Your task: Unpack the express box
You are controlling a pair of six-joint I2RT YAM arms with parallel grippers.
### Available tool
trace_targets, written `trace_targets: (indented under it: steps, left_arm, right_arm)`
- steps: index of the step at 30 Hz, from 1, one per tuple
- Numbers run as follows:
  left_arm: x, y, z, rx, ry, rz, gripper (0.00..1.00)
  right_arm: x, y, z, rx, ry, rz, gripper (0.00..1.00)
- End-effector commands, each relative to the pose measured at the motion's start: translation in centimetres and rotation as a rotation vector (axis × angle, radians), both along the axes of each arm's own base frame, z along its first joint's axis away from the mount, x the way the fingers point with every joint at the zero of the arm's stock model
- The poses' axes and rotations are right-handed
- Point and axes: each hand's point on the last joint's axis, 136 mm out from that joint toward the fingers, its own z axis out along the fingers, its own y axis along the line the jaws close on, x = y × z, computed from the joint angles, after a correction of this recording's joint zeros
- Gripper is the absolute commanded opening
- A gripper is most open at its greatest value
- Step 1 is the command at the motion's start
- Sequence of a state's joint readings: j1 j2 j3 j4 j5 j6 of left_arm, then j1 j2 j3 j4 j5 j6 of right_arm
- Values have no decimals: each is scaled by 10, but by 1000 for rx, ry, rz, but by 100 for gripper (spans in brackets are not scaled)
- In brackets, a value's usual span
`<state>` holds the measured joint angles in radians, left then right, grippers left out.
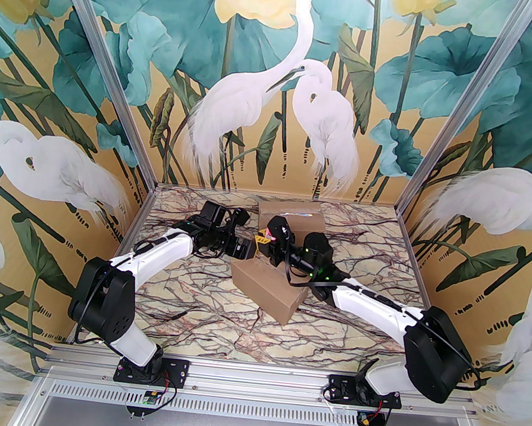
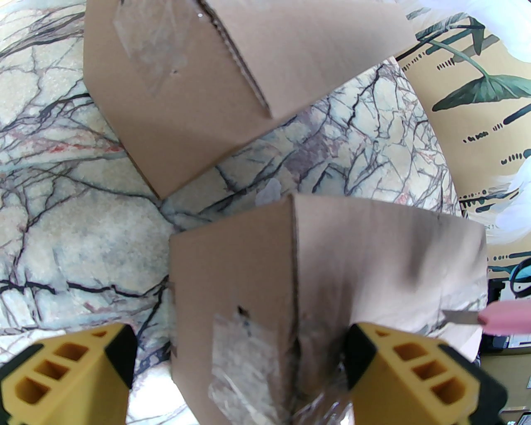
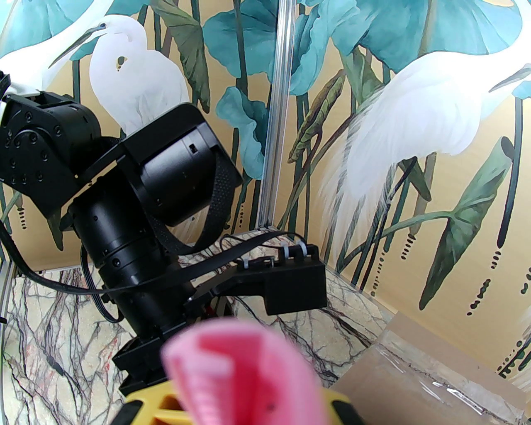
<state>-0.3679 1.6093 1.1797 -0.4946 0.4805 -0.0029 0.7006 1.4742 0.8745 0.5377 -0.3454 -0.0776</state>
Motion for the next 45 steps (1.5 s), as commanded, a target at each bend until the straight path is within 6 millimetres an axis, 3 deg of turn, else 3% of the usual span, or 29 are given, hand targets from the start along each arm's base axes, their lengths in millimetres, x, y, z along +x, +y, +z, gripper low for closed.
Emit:
trace_targets:
  steps: [1, 14, 27, 45]
  left_arm:
    - [-17, 20, -37, 136, 93, 22, 87]
    - [-16, 22, -41, 147, 98, 29, 87]
    - [-17, 24, -46, 158, 104, 36, 87]
    - [-15, 28, -53, 187, 110, 48, 87]
  right_arm:
    - [0, 6, 10, 38, -9, 27, 0]
    - [-8, 6, -2, 45, 72, 54, 0]
    - [-6, 1, -28, -15, 117, 22, 0]
    - [-23, -17, -35, -75, 160, 4, 0]
